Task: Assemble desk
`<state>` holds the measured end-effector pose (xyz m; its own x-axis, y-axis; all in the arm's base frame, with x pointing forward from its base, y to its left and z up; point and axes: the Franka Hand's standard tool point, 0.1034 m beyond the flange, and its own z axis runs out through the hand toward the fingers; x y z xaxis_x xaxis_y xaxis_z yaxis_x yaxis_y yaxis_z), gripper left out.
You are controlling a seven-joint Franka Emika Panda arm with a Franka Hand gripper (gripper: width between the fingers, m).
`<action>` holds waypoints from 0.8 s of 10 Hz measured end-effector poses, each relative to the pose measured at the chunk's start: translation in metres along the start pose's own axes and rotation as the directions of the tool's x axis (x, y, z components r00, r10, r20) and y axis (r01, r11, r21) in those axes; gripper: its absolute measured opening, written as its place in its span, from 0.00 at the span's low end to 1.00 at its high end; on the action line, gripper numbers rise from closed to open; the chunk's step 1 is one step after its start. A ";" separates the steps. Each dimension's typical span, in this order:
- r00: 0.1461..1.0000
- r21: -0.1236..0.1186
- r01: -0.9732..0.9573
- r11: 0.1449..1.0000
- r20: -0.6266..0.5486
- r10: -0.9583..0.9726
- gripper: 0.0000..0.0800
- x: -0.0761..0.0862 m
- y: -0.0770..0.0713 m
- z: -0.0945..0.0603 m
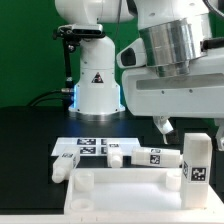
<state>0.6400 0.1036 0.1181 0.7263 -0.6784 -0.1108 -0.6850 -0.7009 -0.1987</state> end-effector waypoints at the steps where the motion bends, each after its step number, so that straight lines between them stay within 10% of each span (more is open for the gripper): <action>1: 0.973 -0.061 0.229 0.971 -0.022 -0.231 0.81 0.002 0.000 0.000; 4: 0.913 -0.108 0.404 0.908 -0.012 -0.408 0.81 -0.008 -0.001 0.014; 8: 0.975 -0.101 0.217 0.971 -0.033 -0.222 0.36 -0.005 0.000 0.013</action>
Offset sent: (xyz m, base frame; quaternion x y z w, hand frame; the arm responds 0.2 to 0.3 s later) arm -0.0135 0.0133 -0.0139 -0.0664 0.0304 -0.0873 0.9935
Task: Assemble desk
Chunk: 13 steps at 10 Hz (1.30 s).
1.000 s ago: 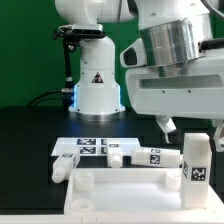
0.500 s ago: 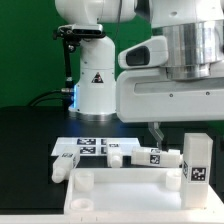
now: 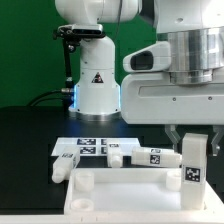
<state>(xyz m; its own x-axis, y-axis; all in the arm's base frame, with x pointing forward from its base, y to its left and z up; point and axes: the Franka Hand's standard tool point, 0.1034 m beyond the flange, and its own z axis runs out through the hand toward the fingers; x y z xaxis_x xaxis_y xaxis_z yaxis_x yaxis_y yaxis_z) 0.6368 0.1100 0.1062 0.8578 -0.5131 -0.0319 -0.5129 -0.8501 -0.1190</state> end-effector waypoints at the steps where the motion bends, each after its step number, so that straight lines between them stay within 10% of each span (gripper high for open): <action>1: 1.000 0.001 -0.031 1.000 0.000 0.031 0.36 0.000 0.000 0.000; 4: 0.940 0.003 -0.342 0.940 -0.001 0.342 0.36 0.001 0.000 -0.001; 6: 0.716 0.081 -0.698 0.712 0.025 0.698 0.36 0.000 0.000 0.001; 9: 0.526 0.091 -0.850 0.519 0.077 0.847 0.36 -0.003 -0.003 0.002; 13: 0.798 0.058 -0.602 0.796 0.065 0.599 0.75 -0.004 -0.006 -0.003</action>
Offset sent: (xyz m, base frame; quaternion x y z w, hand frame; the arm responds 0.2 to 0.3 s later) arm 0.0055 -0.0063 0.0011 -0.0250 0.0179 0.3074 0.9511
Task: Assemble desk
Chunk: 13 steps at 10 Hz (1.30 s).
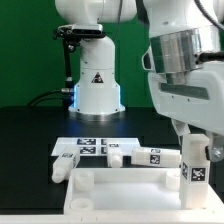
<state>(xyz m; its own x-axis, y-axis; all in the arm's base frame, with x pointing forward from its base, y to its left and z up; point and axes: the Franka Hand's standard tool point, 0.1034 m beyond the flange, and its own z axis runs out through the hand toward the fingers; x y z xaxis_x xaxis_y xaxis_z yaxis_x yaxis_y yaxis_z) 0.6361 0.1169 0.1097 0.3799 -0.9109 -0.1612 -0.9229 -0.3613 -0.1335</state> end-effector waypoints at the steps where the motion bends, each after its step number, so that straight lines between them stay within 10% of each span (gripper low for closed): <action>1: 0.988 0.001 0.155 0.988 -0.004 -0.155 0.80 -0.001 -0.002 -0.001; 4: 0.943 -0.001 0.332 0.943 -0.006 -0.332 0.81 0.001 -0.001 0.000; 6: 0.758 -0.097 0.646 0.757 -0.037 -0.652 0.81 0.004 -0.001 -0.005; 8: 0.482 -0.142 0.866 0.479 -0.009 -0.876 0.81 0.008 -0.002 -0.005; 10: 0.465 -0.149 0.875 0.461 -0.004 -0.885 0.81 0.008 0.000 -0.003; 12: 0.514 -0.148 0.847 0.510 -0.012 -0.858 0.50 0.007 0.000 -0.003; 13: 0.585 -0.145 0.801 0.581 -0.024 -0.811 0.50 0.007 -0.001 -0.003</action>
Offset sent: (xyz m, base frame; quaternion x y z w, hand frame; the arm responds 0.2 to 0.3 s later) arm 0.0000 0.0000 0.0000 0.0000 0.0000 -0.1938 0.9810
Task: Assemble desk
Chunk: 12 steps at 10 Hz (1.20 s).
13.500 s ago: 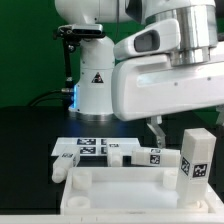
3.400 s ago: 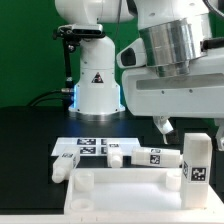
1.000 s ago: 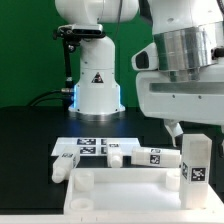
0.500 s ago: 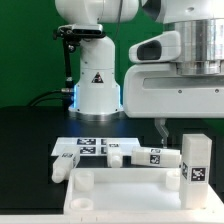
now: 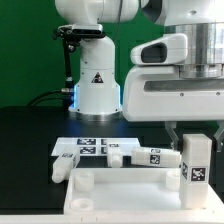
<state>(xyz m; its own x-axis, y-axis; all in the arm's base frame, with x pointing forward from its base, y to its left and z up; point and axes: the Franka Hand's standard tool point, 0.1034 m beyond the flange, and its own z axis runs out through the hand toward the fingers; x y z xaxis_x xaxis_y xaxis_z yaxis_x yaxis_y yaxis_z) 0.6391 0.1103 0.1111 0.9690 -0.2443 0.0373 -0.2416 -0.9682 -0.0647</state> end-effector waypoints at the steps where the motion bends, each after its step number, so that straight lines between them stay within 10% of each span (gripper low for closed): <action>1: 0.997 0.003 -0.076 0.997 0.001 0.076 0.36 0.000 0.000 0.000; 5: 0.755 0.057 -0.656 0.753 0.030 0.655 0.36 0.000 0.005 -0.001; 9: 0.559 0.047 -0.829 0.557 0.050 0.828 0.36 -0.001 0.003 0.000; 12: 0.018 0.064 -0.998 0.011 0.109 0.994 0.36 -0.001 -0.007 0.002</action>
Offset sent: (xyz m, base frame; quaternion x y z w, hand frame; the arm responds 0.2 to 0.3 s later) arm -0.0063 0.0041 -0.0004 0.0984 0.0274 0.5451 0.8321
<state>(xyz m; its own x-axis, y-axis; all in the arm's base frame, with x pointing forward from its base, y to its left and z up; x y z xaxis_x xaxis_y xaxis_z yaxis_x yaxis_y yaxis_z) 0.6403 0.1177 0.1098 -0.2169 -0.9608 -0.1725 -0.9663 0.2364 -0.1015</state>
